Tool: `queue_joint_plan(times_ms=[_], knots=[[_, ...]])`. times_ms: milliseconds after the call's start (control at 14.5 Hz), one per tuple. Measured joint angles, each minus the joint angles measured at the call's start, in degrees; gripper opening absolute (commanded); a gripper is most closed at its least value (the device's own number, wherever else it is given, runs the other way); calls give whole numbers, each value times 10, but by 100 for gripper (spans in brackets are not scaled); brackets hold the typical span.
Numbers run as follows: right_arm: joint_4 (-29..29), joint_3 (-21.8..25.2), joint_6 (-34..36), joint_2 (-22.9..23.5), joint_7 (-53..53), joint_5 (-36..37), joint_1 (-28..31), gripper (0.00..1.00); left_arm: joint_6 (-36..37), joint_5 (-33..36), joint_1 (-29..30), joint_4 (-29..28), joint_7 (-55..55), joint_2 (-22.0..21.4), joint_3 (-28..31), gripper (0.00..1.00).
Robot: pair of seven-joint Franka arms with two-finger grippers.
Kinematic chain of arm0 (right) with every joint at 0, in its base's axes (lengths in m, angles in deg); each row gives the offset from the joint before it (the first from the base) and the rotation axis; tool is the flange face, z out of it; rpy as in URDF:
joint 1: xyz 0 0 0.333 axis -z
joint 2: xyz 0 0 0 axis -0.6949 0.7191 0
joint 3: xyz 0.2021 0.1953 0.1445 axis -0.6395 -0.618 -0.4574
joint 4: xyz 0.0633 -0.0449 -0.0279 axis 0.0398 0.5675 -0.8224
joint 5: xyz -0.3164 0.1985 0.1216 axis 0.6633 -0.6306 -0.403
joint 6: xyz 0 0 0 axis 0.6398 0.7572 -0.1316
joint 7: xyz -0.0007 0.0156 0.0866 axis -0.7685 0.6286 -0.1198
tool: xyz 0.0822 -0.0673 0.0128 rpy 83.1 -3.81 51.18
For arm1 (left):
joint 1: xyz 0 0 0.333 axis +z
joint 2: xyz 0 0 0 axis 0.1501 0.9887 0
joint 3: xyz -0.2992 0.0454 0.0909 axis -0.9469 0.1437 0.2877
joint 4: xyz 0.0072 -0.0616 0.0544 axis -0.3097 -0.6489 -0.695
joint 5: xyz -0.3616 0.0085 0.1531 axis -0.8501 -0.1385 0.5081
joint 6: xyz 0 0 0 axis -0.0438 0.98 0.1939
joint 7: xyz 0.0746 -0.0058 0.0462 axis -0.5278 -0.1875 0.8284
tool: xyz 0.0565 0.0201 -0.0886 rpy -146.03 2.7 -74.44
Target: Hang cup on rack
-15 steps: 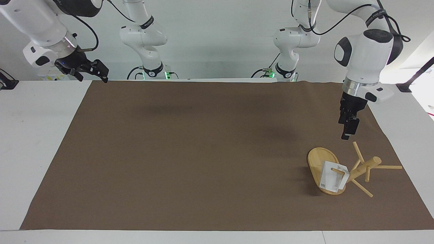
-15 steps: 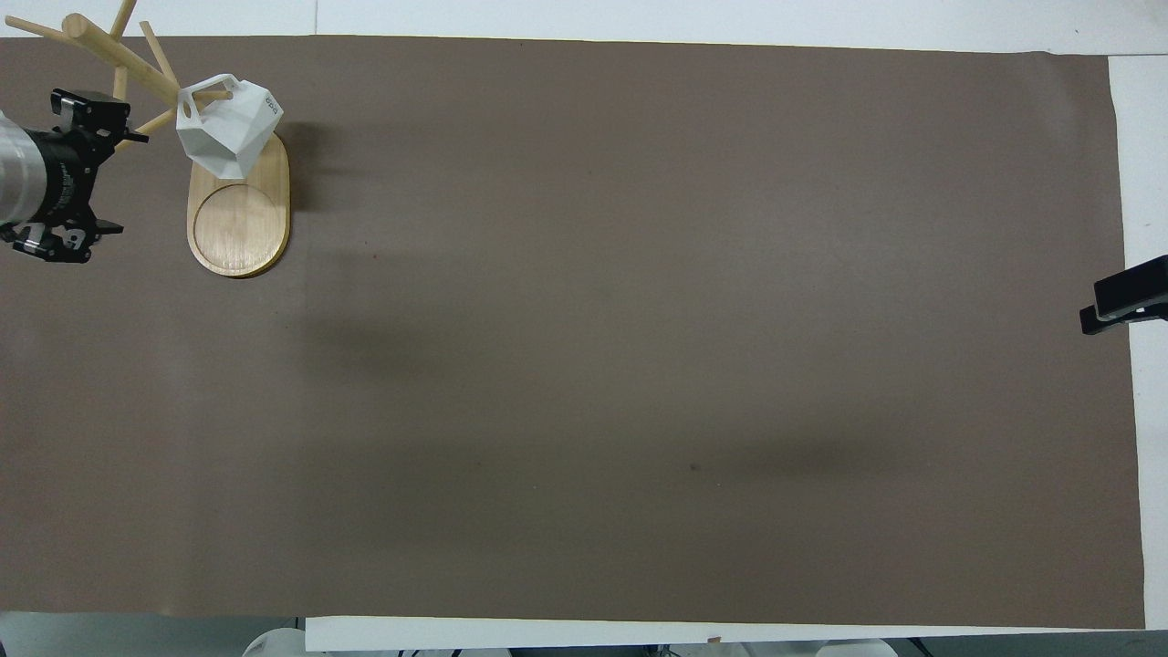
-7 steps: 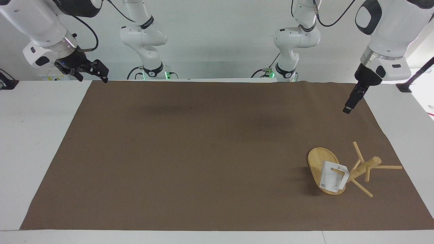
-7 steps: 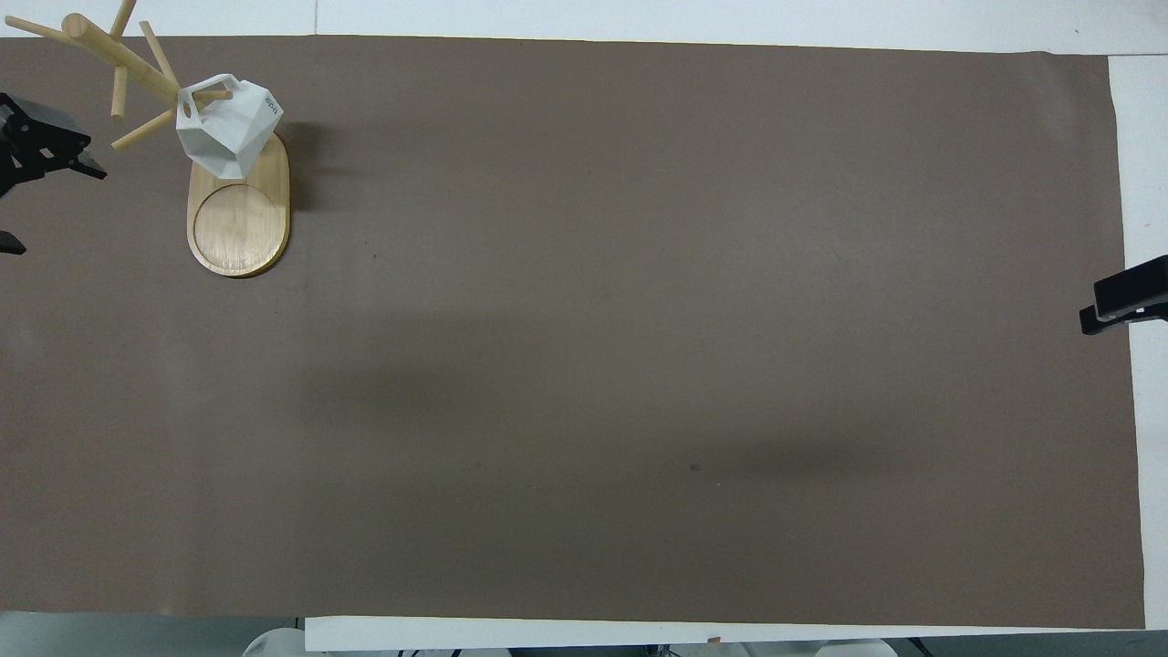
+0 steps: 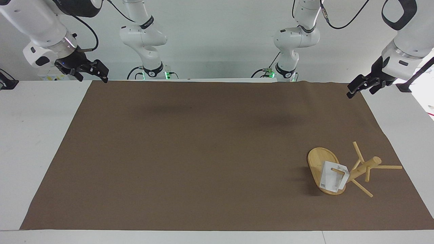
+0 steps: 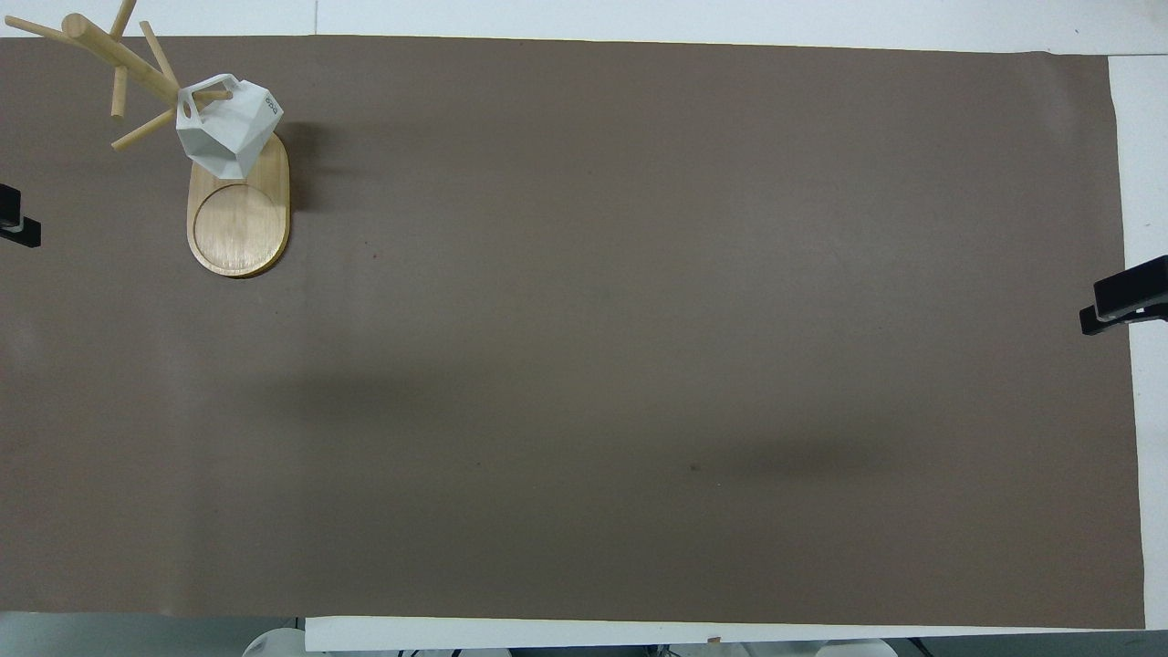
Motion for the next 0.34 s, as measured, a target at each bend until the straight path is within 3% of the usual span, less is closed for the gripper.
queue_joint_plan(times_ms=[344], knots=[[0,0,0,0,0,0,0,100,12,-1,-1,1,-40,0,-10,100]])
